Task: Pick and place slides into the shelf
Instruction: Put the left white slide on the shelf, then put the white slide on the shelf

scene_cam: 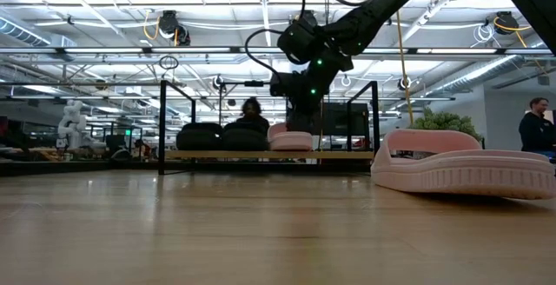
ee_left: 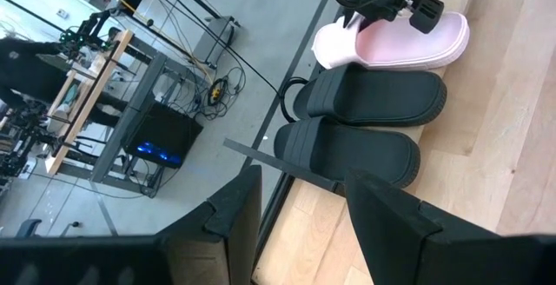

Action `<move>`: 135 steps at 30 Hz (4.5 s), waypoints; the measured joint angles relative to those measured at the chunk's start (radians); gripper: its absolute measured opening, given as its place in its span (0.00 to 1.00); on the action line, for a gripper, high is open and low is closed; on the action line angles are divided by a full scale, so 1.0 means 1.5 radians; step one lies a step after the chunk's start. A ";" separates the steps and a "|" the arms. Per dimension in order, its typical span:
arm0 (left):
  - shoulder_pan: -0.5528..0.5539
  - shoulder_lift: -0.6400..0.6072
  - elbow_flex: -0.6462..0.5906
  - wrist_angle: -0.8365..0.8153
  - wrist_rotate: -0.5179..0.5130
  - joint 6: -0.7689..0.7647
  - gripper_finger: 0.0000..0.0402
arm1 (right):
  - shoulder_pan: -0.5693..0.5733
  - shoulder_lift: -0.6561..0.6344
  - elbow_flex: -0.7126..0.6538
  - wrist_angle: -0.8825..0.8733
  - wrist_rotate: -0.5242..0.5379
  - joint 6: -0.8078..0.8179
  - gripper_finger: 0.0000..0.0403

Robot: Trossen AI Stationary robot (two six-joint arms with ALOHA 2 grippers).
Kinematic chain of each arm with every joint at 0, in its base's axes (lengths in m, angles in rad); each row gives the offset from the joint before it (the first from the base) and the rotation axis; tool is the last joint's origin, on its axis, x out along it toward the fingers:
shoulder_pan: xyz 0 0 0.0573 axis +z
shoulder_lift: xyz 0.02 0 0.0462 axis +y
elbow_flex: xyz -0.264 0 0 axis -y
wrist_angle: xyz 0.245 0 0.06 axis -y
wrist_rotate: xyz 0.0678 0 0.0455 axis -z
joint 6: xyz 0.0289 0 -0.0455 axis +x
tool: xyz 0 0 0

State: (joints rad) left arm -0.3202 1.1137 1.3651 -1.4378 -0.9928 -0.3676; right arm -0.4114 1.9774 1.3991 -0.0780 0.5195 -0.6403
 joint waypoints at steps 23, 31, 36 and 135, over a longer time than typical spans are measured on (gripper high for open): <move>0.000 0.000 0.000 0.000 0.000 -0.001 0.42 | 0.023 0.000 0.000 -0.001 0.002 0.025 0.19; 0.000 0.000 0.000 0.000 0.000 0.001 0.42 | 0.036 -0.004 0.000 -0.003 0.020 0.024 0.19; 0.000 0.000 0.000 0.000 0.000 0.002 0.42 | 0.036 -0.018 0.000 -0.007 0.020 0.035 0.23; 0.000 0.000 0.000 -0.001 0.069 -0.008 0.42 | 0.499 -0.120 -0.048 -0.698 0.051 0.813 0.02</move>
State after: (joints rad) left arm -0.3202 1.1133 1.3653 -1.4387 -0.8890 -0.3803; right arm 0.3370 1.7981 1.3265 -1.1258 0.5954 0.5789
